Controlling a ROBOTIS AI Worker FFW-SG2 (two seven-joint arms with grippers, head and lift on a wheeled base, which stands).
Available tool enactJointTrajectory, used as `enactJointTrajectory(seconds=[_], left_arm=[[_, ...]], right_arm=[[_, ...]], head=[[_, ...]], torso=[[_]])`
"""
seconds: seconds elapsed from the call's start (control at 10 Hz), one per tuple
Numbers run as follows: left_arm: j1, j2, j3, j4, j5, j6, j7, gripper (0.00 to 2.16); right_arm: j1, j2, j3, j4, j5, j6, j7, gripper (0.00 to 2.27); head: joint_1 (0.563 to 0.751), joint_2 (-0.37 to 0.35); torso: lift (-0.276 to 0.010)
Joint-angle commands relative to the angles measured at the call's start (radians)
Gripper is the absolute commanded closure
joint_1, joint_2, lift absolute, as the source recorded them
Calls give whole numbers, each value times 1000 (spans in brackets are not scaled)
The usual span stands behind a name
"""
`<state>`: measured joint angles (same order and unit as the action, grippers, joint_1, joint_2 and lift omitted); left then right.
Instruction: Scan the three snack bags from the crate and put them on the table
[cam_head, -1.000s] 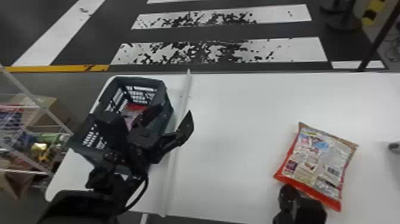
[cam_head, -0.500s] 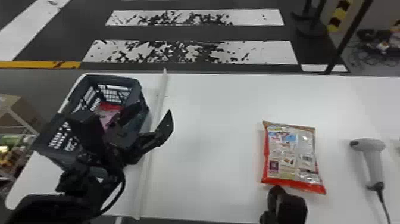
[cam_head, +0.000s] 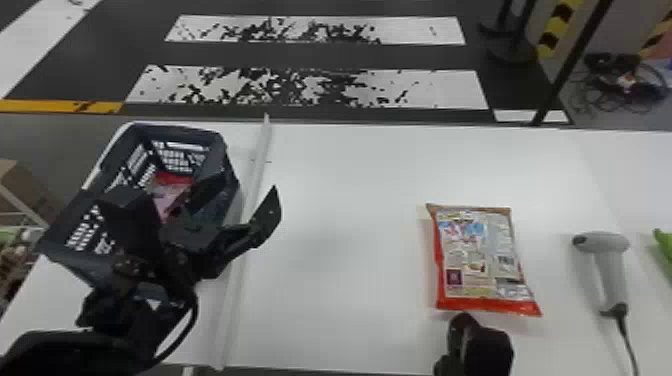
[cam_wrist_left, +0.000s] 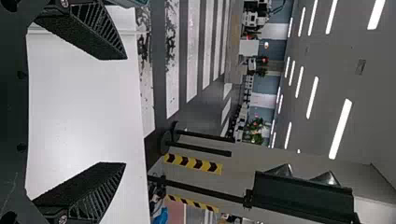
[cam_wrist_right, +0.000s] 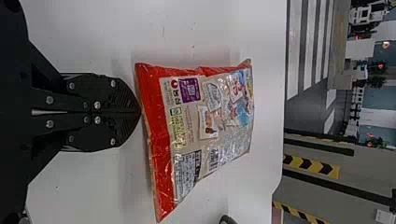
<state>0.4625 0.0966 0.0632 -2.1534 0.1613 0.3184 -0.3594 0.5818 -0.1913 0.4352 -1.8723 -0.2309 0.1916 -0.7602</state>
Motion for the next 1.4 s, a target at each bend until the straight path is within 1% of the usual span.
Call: enactJointTrajectory(seconds=[0.0, 0.1, 0.3, 0.4, 0.5, 0.6, 0.7, 0.8, 1.0, 1.2, 1.3], left_arm=[[-1, 0, -2, 0, 0, 0, -1, 60], [-2, 0, -2, 1, 1, 0, -1, 60], [1, 3, 0, 0, 6, 0, -1, 60], [2, 3, 0, -2, 6, 0, -3, 60], [5, 3, 0, -2, 6, 0, -4, 60], [7, 3, 0, -6, 6, 0, -6, 60], [16, 3, -2, -14, 6, 0, -6, 60], [28, 3, 0, -26, 3, 0, -6, 60], [45, 3, 15, -40, 1, 0, -7, 60], [47, 3, 26, -40, 4, 0, -12, 60], [44, 3, 26, -39, 4, 0, -12, 60]], right_arm=[[27, -10, -9, -39, 1, -2, -1, 2246], [62, -24, 3, -96, 5, -2, -11, 2246], [98, -63, 57, -180, 111, -17, -83, 2246], [98, -65, 53, -197, 160, -33, -93, 2246], [69, -89, 39, -185, 185, -88, -50, 2246], [33, -94, 19, -143, 237, -208, 22, 2246], [-30, -93, 7, -102, 246, -208, 58, 2246], [-97, -91, 3, -36, 234, -183, 68, 2246], [-189, -76, -1, 108, 225, -180, 91, 2243], [-243, -60, -13, 245, 212, -232, 93, 2246], [-246, -59, -26, 269, 196, -251, 98, 2246]], head=[[695, 21], [695, 14], [695, 13], [695, 17], [695, 19], [695, 19], [695, 22], [695, 22], [695, 9], [695, 4], [695, -3]], torso=[[-94], [-94], [-94], [-94], [-94], [-94], [-94], [-94], [-94], [-94], [-94]])
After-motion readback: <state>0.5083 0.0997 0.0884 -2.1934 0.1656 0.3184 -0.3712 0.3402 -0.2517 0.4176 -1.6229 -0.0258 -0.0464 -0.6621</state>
